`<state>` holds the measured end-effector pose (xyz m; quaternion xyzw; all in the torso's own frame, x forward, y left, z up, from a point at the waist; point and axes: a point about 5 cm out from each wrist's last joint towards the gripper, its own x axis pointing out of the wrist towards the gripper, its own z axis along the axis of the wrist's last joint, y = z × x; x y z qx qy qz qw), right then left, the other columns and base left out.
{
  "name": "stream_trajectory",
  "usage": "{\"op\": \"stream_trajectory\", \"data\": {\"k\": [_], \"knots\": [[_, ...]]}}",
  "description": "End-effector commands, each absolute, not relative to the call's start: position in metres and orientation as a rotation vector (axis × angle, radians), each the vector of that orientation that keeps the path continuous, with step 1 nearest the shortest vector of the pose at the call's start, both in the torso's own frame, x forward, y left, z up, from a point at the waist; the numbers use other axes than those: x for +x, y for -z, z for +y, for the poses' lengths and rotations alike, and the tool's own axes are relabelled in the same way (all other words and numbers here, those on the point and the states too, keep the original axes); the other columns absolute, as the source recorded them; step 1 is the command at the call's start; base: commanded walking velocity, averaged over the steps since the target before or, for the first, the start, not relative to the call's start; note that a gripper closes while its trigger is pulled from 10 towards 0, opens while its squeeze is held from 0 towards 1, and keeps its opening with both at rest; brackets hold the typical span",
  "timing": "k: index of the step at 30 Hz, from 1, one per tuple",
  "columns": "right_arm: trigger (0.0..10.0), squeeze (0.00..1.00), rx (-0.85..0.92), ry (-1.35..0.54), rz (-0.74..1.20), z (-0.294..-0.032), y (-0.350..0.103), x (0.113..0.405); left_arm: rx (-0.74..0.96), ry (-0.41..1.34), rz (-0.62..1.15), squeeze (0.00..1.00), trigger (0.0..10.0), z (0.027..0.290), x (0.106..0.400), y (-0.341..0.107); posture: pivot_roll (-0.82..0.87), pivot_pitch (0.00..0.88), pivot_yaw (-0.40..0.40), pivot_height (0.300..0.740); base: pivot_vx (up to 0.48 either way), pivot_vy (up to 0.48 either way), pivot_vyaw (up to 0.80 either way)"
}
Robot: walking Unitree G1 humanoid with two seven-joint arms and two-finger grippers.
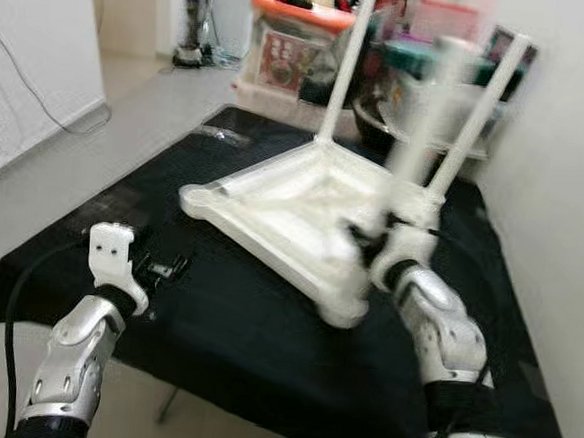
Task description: Building children table
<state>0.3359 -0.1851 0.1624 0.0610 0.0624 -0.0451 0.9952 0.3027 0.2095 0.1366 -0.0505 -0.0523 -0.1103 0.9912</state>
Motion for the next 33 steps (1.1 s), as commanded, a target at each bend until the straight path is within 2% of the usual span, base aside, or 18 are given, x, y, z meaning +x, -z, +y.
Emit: {"op": "stream_trajectory", "data": {"k": [1,2,8,12,13,14,17,18,19,22,25,26,27,30,31,33], "knots": [[0.0,0.0,0.096,0.158,0.292,-0.184,-0.133,0.32,-0.109,0.24,-0.113,0.0,10.0,0.206,0.303,-0.138,0.08,0.0,-0.161,0.74,0.0,0.0,0.0],[10.0,0.0,0.072,0.1,0.242,-0.172,-0.138,0.317,-0.108,0.24,-0.113,0.0,10.0,0.206,0.303,-0.138,0.08,0.0,-0.156,0.74,0.0,0.0,0.0],[10.0,0.0,0.105,-0.099,0.122,-0.149,-0.157,0.325,-0.107,0.245,-0.112,0.0,10.0,0.205,0.304,-0.138,0.07,0.0,-0.152,0.74,0.0,0.0,0.0],[10.0,0.04,0.1,-0.172,0.033,-0.148,-0.172,0.333,-0.108,0.245,-0.113,0.0,10.0,0.205,0.304,-0.138,0.07,0.0,-0.155,0.74,0.0,0.0,0.0],[10.0,0.76,0.071,-0.154,0.002,-0.158,-0.178,0.339,-0.109,0.244,-0.113,0.0,10.0,0.205,0.304,-0.138,0.07,0.0,-0.155,0.74,0.0,0.0,0.0],[10.0,1.0,0.066,-0.151,-0.003,-0.167,-0.182,0.345,-0.109,0.243,-0.114,0.0,10.0,0.205,0.304,-0.138,0.08,0.0,-0.164,0.74,0.0,0.0,0.0],[10.0,1.0,0.057,-0.212,0.007,-0.176,-0.19,0.354,-0.108,0.242,-0.116,0.0,10.0,0.204,0.304,-0.138,0.08,0.0,-0.164,0.74,0.0,0.0,0.0],[10.0,0.82,0.072,-0.251,0.007,-0.177,-0.194,0.356,-0.108,0.242,-0.116,0.0,10.0,0.204,0.304,-0.138,0.08,0.0,-0.164,0.74,0.0,0.0,0.0],[10.0,0.0,0.088,-0.313,-0.013,-0.178,-0.201,0.358,-0.109,0.241,-0.116,0.0,10.0,0.204,0.304,-0.138,0.08,0.0,-0.171,0.74,0.0,0.0,0.0],[10.0,0.0,0.108,-0.4,-0.03,-0.177,-0.207,0.358,-0.11,0.241,-0.117,0.0,10.0,0.204,0.304,-0.137,0.08,0.0,-0.171,0.74,0.0,0.0,0.0],[10.0,0.0,0.115,-0.814,-0.004,-0.161,-0.206,0.348,-0.112,0.245,-0.116,0.0,10.0,0.202,0.305,-0.137,0.09,0.0,-0.175,0.74,0.0,0.0,0.0],[10.0,0.0,0.115,-0.814,-0.004,-0.161,-0.206,0.348,-0.112,0.245,-0.116,0.0,10.0,0.202,0.305,-0.137,0.09,0.0,-0.175,0.74,0.0,0.0,0.0],[10.0,0.0,0.098,-0.926,0.021,-0.156,-0.201,0.344,-0.112,0.247,-0.116,0.0,10.0,0.202,0.306,-0.137,0.09,0.0,-0.175,0.74,0.0,0.0,0.0],[10.0,0.0,0.084,-1.025,0.045,-0.146,-0.193,0.34,-0.112,0.248,-0.115,0.0,10.0,0.202,0.306,-0.136,0.1,0.0,-0.18,0.74,0.0,0.0,0.0],[9.7,0.0,0.067,-1.126,0.062,-0.132,-0.185,0.337,-0.112,0.247,-0.115,0.0,10.0,0.202,0.305,-0.136,0.11,0.0,-0.187,0.74,0.0,0.0,0.0],[9.7,0.0,0.067,-1.126,0.062,-0.132,-0.185,0.337,-0.112,0.247,-0.115,0.0,10.0,0.202,0.305,-0.136,0.11,0.0,-0.187,0.74,0.0,0.0,0.0]]}}
